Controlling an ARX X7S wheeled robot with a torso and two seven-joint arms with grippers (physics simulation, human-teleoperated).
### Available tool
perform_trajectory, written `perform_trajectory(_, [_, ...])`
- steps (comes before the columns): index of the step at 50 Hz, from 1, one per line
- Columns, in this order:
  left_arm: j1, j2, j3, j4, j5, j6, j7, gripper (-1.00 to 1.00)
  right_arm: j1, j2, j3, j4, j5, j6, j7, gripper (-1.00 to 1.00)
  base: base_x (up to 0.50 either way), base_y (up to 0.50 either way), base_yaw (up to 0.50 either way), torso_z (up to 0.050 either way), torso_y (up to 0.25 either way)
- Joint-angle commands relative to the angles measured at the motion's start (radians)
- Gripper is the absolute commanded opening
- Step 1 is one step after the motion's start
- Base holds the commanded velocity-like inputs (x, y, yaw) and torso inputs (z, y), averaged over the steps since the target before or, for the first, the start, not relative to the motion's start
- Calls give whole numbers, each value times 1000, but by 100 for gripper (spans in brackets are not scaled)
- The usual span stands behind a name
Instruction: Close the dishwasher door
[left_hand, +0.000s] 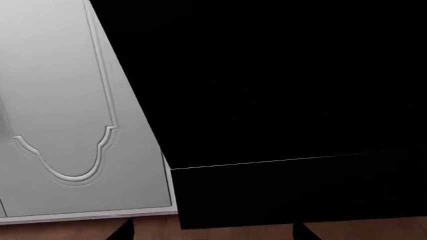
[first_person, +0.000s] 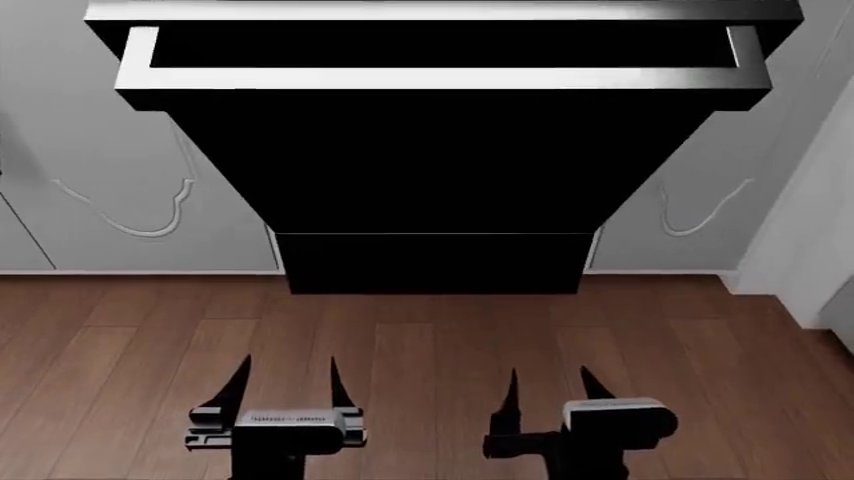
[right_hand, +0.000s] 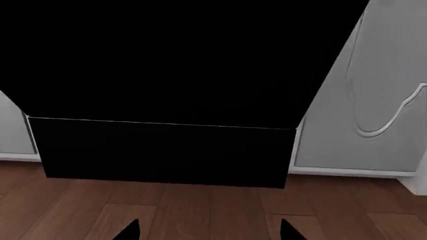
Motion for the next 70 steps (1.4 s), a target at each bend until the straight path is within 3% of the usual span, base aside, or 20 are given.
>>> perform_trajectory(1, [-5,-5,0,0,-18,0,5,100,-13,8,-21,-32,-20,-44,-5,100,359,-35,0,0,0])
perform_trajectory(32, [6,-17,14,19,-8,4,-12,100,-28,25,-38,-59,-44,-50,24,100,498,-82,0,0,0])
perform_trajectory(46, [18,-31,9,77,-13,-9,-26,100,-36,38,-39,-106,-71,-46,54,100,0,0,0,0,0])
perform_trajectory(56, [-81,-43,-12,181,-20,-112,-33,100,59,41,-20,-167,-67,51,71,100,0,0,0,0,0])
perform_trajectory(70, [-214,-18,-13,151,-21,-155,-27,100,201,27,-8,-96,-58,87,60,100,0,0,0,0,0])
